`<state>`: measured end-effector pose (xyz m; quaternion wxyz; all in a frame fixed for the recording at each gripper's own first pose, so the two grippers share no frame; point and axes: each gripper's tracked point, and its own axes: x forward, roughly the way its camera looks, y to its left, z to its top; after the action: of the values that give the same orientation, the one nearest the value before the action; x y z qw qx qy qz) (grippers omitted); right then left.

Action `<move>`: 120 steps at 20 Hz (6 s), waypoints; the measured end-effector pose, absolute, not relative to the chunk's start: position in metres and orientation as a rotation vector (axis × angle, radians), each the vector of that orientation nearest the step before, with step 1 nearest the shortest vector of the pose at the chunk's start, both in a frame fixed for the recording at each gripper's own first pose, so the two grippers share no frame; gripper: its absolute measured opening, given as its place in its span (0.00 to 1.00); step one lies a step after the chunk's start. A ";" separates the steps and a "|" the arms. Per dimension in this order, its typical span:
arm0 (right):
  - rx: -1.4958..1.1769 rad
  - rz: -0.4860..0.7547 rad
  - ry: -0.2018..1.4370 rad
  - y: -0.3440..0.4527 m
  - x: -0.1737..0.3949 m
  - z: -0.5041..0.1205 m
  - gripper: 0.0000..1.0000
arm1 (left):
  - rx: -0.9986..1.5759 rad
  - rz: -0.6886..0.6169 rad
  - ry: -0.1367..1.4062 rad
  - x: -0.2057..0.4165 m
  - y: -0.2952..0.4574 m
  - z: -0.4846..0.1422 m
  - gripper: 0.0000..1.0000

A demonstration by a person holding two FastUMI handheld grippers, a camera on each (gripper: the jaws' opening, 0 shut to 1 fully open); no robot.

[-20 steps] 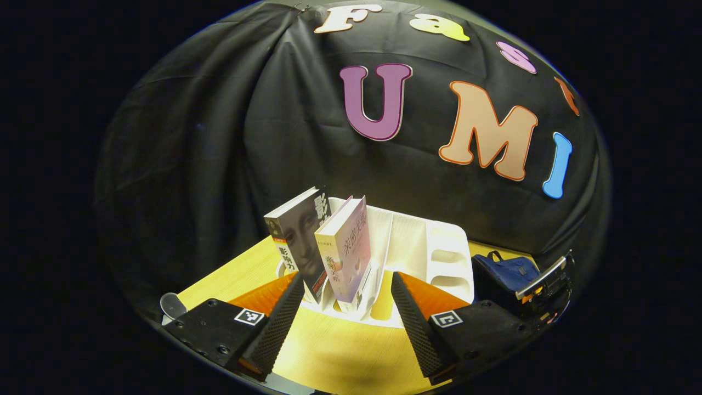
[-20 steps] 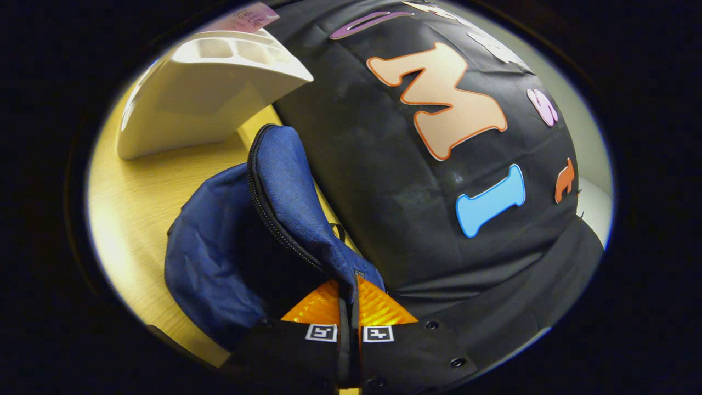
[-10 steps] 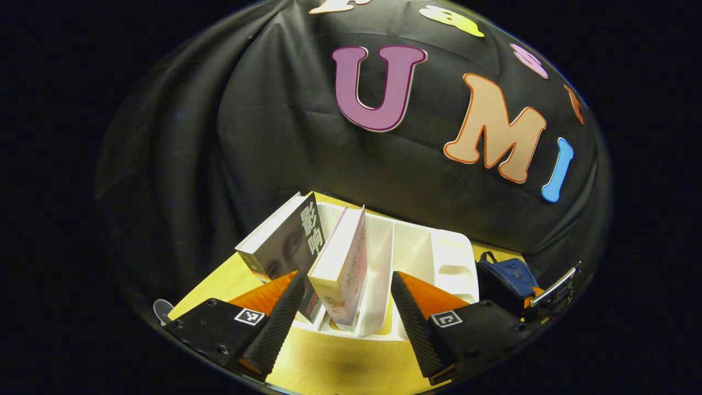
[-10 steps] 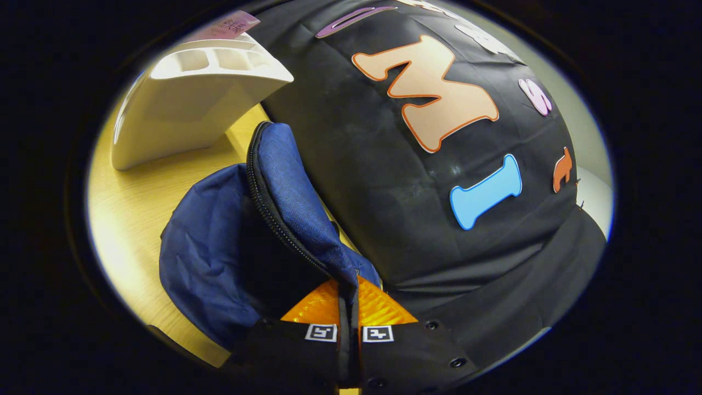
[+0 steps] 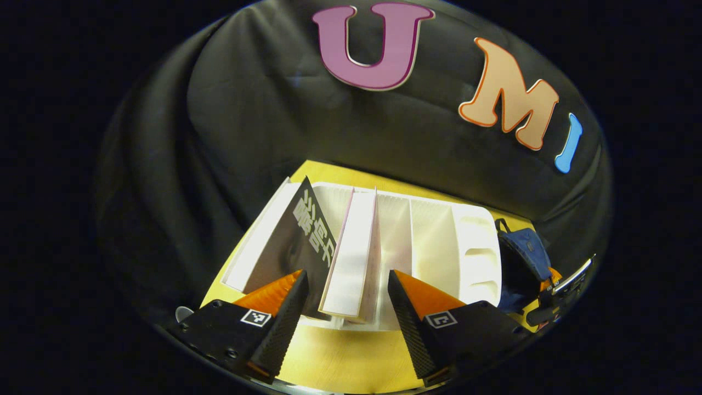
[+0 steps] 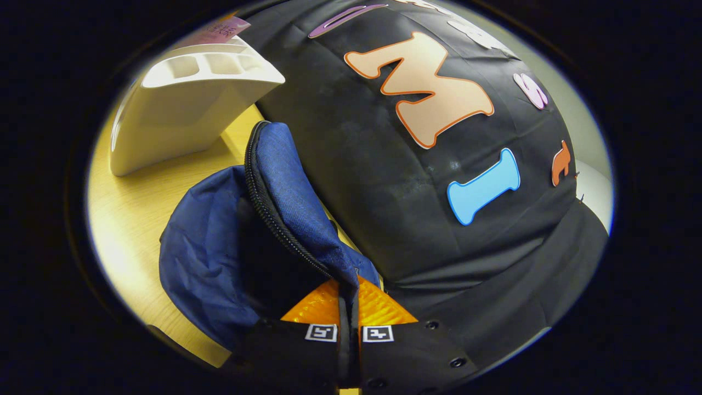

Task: Open the schoolbag, grab two books from the bookshelf and put them into the schoolbag.

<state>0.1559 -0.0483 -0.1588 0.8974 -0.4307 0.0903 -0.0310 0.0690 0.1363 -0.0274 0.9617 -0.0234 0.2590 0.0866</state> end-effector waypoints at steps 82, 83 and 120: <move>-0.645 -0.064 0.241 -0.074 0.129 -0.155 0.02 | -0.292 0.077 1.199 -0.078 -0.038 0.014 0.39; -0.625 -0.066 0.243 -0.075 0.130 -0.154 0.03 | -0.308 0.049 1.202 -0.076 -0.052 0.011 0.39; -0.143 -0.041 0.226 -0.132 0.119 -0.121 0.03 | -0.607 -0.622 0.749 0.165 -0.321 -0.192 0.39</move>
<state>0.1193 -0.1317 -0.1206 0.9909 -0.0713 0.1127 -0.0205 0.1654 -0.3207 -0.1923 0.8398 -0.2873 0.3545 -0.2942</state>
